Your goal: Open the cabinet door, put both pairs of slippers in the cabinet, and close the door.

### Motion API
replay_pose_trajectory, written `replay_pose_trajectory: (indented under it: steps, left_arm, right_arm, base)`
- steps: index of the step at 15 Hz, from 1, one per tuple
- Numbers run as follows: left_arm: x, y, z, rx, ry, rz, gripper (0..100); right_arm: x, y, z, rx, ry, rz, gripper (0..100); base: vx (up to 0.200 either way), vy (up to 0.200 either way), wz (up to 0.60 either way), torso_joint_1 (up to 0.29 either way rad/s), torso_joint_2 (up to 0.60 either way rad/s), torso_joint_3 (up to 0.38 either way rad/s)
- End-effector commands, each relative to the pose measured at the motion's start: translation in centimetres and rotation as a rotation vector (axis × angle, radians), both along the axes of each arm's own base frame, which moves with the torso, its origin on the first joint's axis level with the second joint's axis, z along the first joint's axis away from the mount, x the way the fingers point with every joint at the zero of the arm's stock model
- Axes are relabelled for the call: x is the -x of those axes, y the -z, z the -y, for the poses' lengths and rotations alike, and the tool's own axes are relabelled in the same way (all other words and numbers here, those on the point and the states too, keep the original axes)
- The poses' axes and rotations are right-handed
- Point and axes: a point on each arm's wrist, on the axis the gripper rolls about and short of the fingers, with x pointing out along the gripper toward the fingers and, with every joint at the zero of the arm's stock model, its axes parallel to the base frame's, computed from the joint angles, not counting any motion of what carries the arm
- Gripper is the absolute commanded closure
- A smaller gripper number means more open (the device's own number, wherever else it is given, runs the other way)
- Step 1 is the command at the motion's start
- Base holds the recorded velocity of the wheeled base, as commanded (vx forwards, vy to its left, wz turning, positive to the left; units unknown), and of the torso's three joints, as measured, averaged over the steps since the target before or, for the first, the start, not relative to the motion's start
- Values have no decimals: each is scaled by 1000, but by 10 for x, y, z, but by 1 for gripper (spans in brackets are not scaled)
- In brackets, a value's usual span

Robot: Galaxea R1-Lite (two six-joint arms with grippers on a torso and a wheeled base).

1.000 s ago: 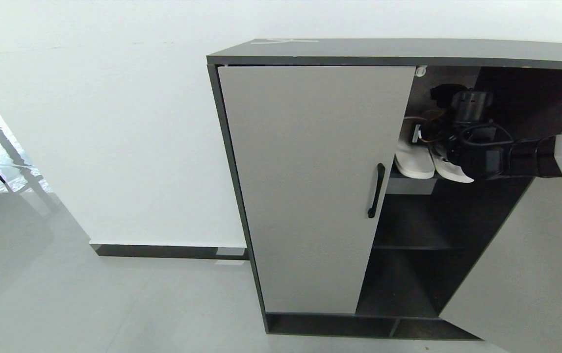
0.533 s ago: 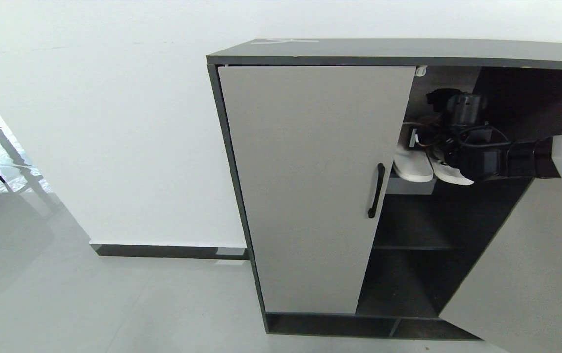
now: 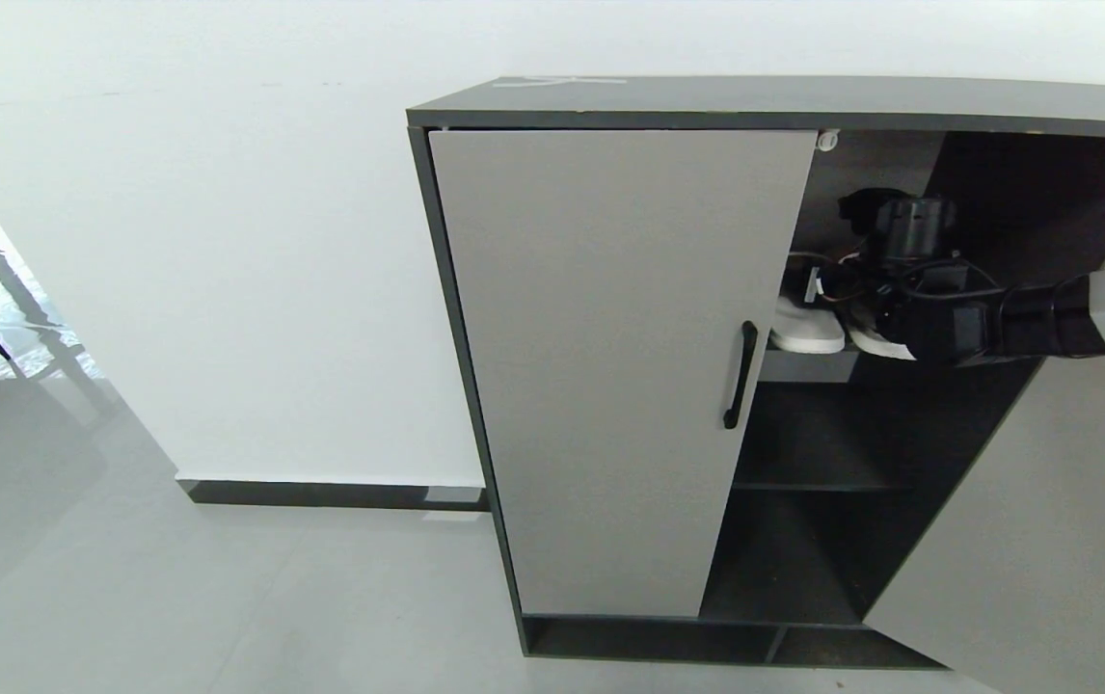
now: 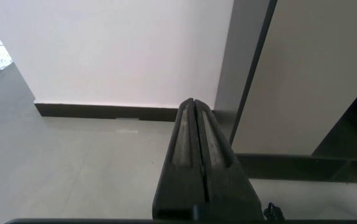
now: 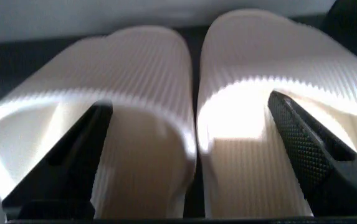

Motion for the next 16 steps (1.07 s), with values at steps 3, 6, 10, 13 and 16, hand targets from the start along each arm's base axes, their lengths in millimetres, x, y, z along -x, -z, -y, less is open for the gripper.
replay_pose_trajectory:
  steps: [3, 6, 10, 13, 16]
  left_arm:
    - [0, 0, 0, 0, 0, 0, 100]
    - [0, 0, 0, 0, 0, 0, 100]
    - [0, -1, 0, 0, 0, 2, 100]
    - [0, 0, 0, 0, 0, -1, 100]
    - [0, 0, 0, 0, 2, 0, 100]
  right_arm:
    - [26, -14, -1, -7, -22, 29, 0]
    - [38, -16, -2, -9, -34, 38, 0]
    - [57, -17, 2, -6, -38, 36, 0]
    - [83, -19, 5, -5, -73, 31, 0]
    - [109, -23, 7, -13, -130, 40, 0]
  base:
    - [0, 0, 0, 0, 0, 0]
    - [0, 0, 0, 0, 0, 0]
    - [0, 0, 0, 0, 0, 0]
    - [0, 0, 0, 0, 0, 0]
    - [-200, 0, 0, 5, 2, 2]
